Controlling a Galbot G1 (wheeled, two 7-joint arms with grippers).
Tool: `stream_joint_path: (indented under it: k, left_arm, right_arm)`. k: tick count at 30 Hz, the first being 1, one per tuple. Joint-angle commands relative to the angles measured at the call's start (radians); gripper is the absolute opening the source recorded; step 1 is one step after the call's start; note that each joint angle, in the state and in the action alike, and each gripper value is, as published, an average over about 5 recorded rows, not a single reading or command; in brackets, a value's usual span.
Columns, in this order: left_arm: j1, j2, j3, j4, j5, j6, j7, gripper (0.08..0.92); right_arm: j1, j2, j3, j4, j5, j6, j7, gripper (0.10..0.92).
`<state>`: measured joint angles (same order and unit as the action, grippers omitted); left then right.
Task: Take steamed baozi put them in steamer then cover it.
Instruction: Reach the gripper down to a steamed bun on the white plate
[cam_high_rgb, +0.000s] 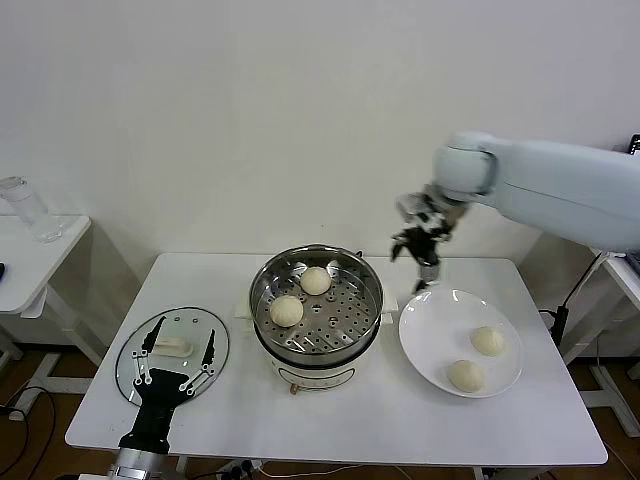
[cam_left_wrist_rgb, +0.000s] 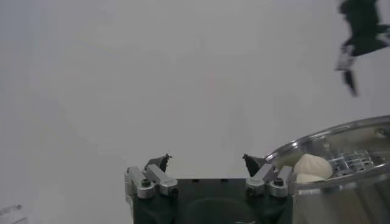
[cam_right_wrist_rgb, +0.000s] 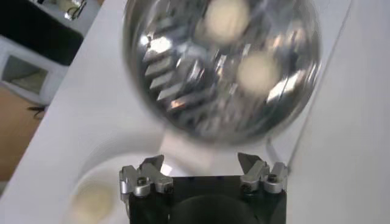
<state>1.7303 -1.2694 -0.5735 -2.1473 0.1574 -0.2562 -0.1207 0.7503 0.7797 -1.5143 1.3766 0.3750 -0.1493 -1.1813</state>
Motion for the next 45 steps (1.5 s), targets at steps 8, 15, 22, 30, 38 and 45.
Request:
stream_joint_path:
  k: [8,15,22,30,38,45]
  left_arm:
    - [0.017,-0.014,-0.004,0.011,0.018,-0.008,-0.009,0.823]
    - [0.021,-0.019,-0.003,0.012,0.024,-0.013,-0.013,0.823]
    - [0.022,-0.017,-0.004,0.009,0.027,-0.01,-0.015,0.823]
    - [0.02,-0.008,-0.013,0.013,0.037,-0.01,-0.022,0.823]
    - [0.019,-0.003,-0.014,0.009,0.037,-0.007,-0.023,0.823]
    - [0.019,-0.002,-0.016,0.008,0.037,-0.006,-0.023,0.823]
  right_arm:
    - [-0.355,-0.213,0.092,-0.019,-0.183,0.065,-0.022,0.823]
    - [-0.412,-0.187,0.118,-0.04,-0.189,0.072,0.009,0.823]
    - [-0.447,-0.159,0.142,-0.072,-0.184,0.073,0.06,0.823]
    - [-0.471,-0.133,0.158,-0.104,-0.194,0.073,0.072,0.823]
    - [-0.486,-0.117,0.163,-0.117,-0.196,0.071,0.074,0.823]
    - [-0.481,-0.118,0.169,-0.116,-0.196,0.07,0.076,0.778]
